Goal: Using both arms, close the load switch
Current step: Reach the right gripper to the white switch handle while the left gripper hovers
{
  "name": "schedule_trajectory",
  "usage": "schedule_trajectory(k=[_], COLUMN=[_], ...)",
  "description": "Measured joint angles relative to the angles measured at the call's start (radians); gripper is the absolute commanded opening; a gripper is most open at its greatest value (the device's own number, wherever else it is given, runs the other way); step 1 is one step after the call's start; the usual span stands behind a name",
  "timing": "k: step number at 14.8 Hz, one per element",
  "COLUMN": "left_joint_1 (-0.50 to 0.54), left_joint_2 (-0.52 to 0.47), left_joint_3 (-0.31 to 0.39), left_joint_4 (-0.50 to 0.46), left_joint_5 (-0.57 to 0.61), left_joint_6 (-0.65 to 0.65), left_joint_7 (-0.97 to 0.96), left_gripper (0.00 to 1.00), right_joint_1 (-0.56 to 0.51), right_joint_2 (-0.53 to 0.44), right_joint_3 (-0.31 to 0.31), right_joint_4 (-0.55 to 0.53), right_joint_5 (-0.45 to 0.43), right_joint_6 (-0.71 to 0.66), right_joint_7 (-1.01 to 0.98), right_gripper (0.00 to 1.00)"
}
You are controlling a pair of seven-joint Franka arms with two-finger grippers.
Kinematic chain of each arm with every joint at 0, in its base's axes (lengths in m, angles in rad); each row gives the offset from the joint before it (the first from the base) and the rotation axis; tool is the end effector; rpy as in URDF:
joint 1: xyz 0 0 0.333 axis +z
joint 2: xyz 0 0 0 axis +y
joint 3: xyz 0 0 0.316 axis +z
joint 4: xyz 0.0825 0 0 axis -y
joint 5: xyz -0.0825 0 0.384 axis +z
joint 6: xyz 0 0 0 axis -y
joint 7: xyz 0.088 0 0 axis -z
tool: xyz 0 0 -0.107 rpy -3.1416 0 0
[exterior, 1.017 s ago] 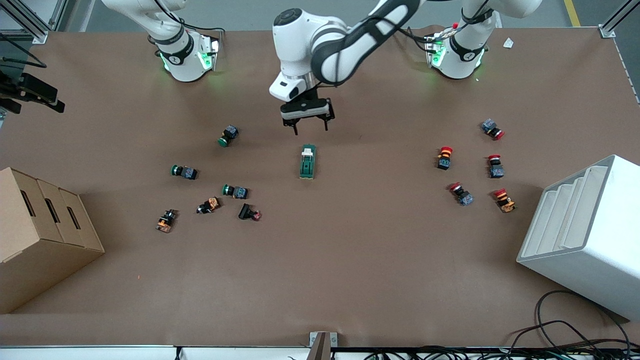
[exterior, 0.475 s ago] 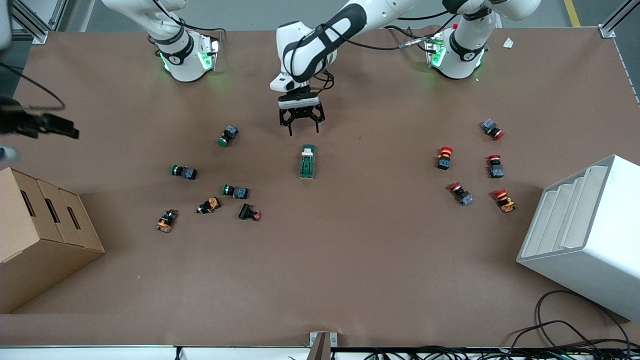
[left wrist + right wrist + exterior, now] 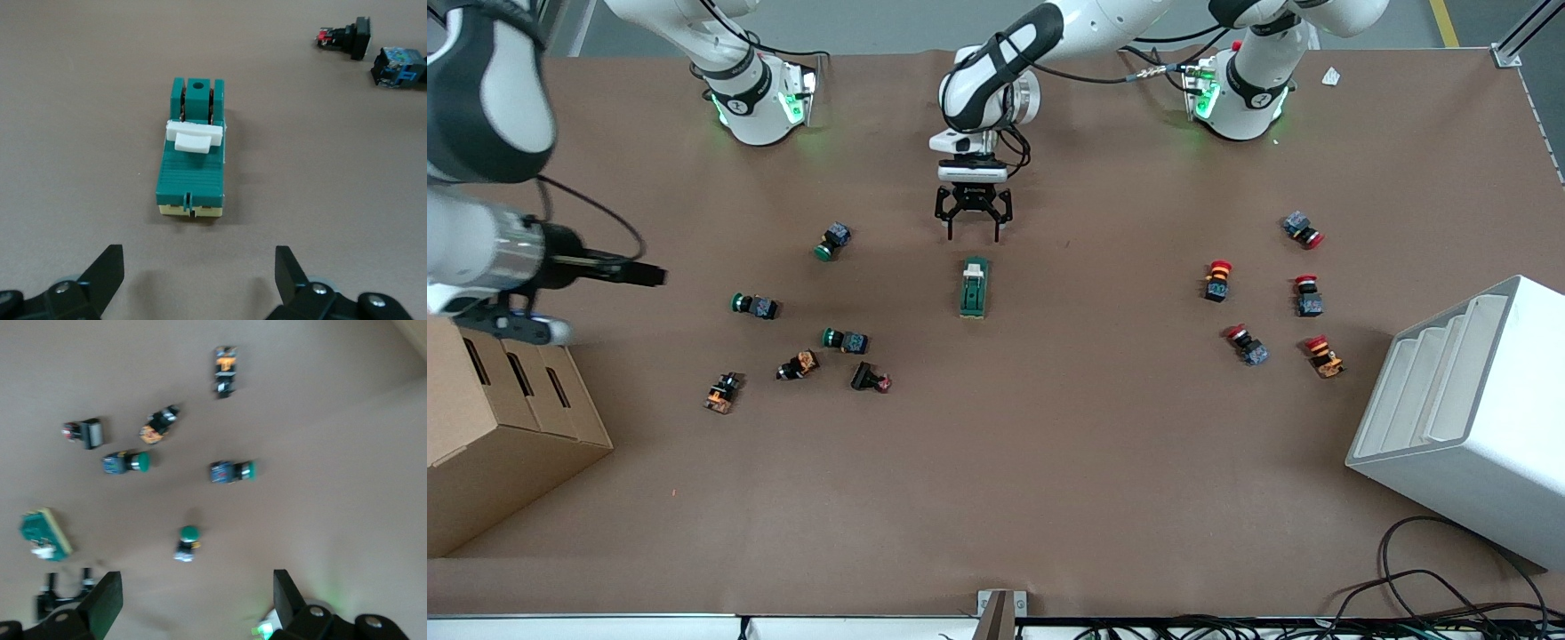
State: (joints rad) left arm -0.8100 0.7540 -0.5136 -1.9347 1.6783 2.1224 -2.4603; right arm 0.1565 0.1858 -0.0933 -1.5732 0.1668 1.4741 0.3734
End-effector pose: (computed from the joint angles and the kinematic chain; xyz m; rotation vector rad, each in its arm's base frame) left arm 0.1892 -0.5661 0.1195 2.8096 -0.0610 1.2451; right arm 0.5840 0.0601 0.5118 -2.9822 0.4793 0.4710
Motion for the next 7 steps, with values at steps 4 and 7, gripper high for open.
schedule_trajectory(k=[4,7], left_joint_1=[0.000,-0.003], left_joint_2=[0.051,0.066], left_joint_3=[0.003,0.003], left_joint_4=[-0.005,-0.005], left_joint_5=[0.127,0.188], left_joint_6=[-0.100,-0.136], left_joint_7=[-0.063,-0.093], left_gripper=[1.00,1.00], right_joint_1=[0.163,0.282], right_joint_2=[0.006,0.023], right_joint_3=[0.006,0.007], right_joint_4=[-0.113,-0.204], right_joint_5=[0.075,0.113], right_joint_6=[0.176,0.334], right_joint_7=[0.327,0.524], right_gripper=[1.00,1.00])
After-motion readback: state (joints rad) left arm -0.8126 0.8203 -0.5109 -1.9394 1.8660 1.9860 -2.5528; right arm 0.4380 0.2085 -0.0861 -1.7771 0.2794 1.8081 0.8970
